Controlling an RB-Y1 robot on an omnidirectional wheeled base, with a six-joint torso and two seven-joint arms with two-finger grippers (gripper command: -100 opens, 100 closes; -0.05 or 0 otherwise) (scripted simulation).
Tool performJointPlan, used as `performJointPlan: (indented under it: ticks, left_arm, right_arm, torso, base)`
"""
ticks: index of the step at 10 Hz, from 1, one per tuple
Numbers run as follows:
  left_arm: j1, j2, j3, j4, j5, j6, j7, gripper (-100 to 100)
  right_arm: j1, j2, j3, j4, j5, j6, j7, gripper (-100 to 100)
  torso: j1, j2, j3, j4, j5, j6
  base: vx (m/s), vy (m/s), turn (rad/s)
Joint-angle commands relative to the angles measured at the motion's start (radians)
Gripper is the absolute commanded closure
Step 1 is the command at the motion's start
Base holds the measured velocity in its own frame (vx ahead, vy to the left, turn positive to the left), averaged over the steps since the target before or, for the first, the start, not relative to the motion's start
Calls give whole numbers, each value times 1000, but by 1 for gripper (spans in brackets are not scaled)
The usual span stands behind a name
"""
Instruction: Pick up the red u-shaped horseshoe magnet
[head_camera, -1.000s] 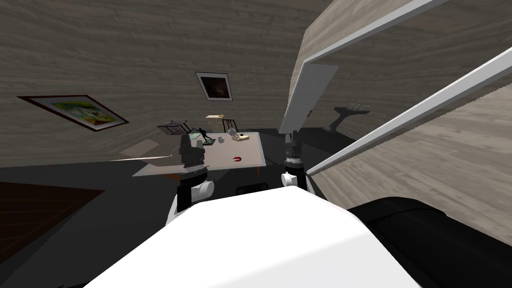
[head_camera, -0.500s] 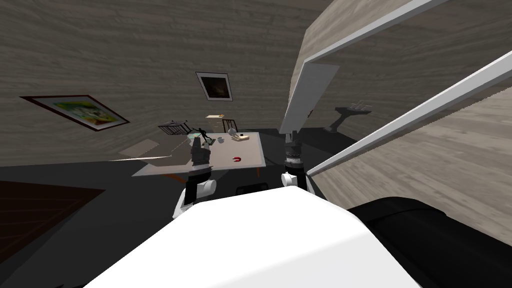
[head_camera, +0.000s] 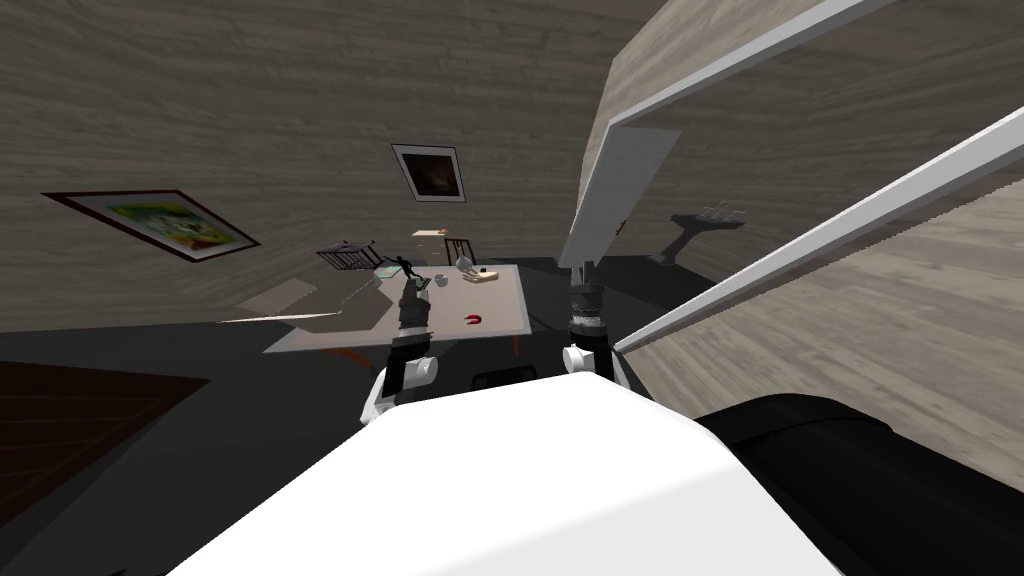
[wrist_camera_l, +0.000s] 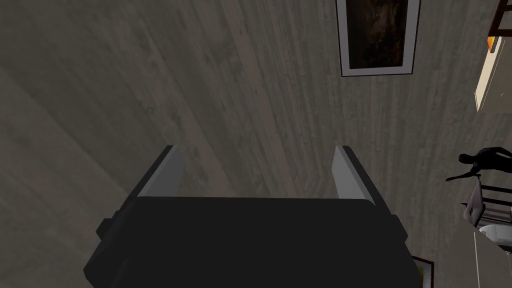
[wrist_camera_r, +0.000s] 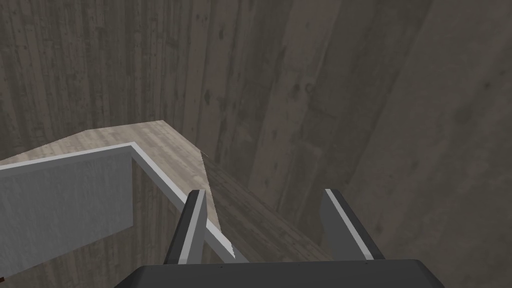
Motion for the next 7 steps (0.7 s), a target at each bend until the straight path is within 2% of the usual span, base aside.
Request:
performJointPlan:
  ticks: [1, 4, 5, 6, 7]
  left_arm:
    - [-12, 5, 0, 47, 0, 0, 2, -100]
    - [-59, 18, -5, 147, -4, 10, 7, -100]
    - [-59, 18, -5, 165, -4, 10, 7, -100]
    - [-84, 24, -7, 206, -5, 16, 11, -100]
    - [-84, 24, -7, 225, -5, 16, 11, -100]
  right_arm:
    - [0, 0, 0, 0, 0, 0, 0, 0]
    - [0, 0, 0, 0, 0, 0, 0, 0]
    - [0, 0, 0, 0, 0, 0, 0, 0]
    - [0, 0, 0, 0, 0, 0, 0, 0]
    - [0, 0, 0, 0, 0, 0, 0, 0]
  torso:
    - [0, 0, 0, 0, 0, 0]
    - [0, 0, 0, 0, 0, 0]
    - [0, 0, 0, 0, 0, 0]
    - [0, 0, 0, 0, 0, 0]
    - [0, 0, 0, 0, 0, 0]
  base:
    - [13, -8, 1]
    - [16, -7, 2]
    - [13, -6, 1]
    - [19, -5, -2]
    - [17, -6, 0]
